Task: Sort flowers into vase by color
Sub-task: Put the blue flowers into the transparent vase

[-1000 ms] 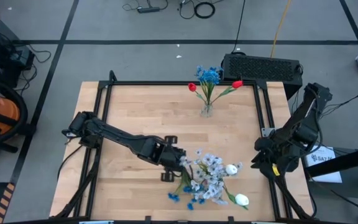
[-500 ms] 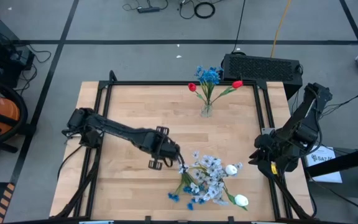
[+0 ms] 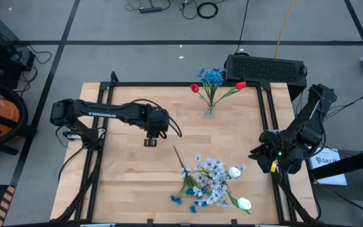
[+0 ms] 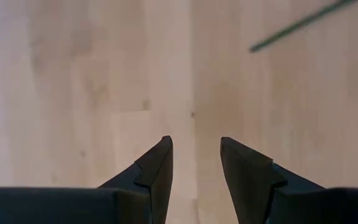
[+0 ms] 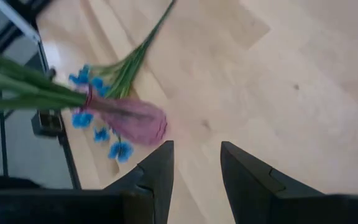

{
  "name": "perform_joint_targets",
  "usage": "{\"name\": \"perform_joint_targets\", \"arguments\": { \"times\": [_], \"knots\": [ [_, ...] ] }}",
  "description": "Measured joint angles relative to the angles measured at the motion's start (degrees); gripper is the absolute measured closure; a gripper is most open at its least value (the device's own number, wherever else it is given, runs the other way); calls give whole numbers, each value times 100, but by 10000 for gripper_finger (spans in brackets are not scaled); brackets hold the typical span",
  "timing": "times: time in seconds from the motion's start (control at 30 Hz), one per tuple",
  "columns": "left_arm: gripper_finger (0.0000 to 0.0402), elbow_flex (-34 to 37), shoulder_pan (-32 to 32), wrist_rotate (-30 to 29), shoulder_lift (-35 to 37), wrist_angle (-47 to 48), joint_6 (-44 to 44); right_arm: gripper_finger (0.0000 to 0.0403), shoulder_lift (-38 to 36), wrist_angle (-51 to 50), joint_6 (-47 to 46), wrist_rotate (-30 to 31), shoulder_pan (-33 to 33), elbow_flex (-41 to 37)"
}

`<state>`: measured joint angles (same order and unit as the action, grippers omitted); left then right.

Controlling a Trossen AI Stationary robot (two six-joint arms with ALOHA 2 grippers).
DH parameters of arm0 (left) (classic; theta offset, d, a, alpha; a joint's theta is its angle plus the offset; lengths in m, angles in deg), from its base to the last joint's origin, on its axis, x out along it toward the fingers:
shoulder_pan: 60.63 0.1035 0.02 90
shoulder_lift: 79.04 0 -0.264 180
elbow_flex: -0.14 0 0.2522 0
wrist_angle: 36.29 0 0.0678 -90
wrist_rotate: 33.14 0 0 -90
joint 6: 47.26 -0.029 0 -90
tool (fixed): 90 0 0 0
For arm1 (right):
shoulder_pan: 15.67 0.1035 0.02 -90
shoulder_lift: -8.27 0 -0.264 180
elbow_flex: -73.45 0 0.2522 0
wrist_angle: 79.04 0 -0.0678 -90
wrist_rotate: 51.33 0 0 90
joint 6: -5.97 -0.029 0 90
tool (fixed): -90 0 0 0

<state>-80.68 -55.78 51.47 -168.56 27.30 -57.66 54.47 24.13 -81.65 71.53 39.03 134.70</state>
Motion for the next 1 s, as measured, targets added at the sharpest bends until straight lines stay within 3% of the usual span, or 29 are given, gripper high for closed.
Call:
{"name": "perform_joint_targets", "arguments": {
  "times": [0.23,0.47,0.7,1.0],
  "knots": [
    [261,65,-502,261,-253,-443,-1587,280,2,-28,-35,193,-2,2],
    [261,65,-1170,802,-911,-1601,-3022,280,20,-31,-64,177,-1,2],
    [261,-42,-1361,1061,-1673,-2846,-3045,280,17,-28,-23,166,-2,2],
    [262,-575,-1376,1290,-2542,-2762,-3049,280,20,-27,-22,160,0,2]
  ]
}}
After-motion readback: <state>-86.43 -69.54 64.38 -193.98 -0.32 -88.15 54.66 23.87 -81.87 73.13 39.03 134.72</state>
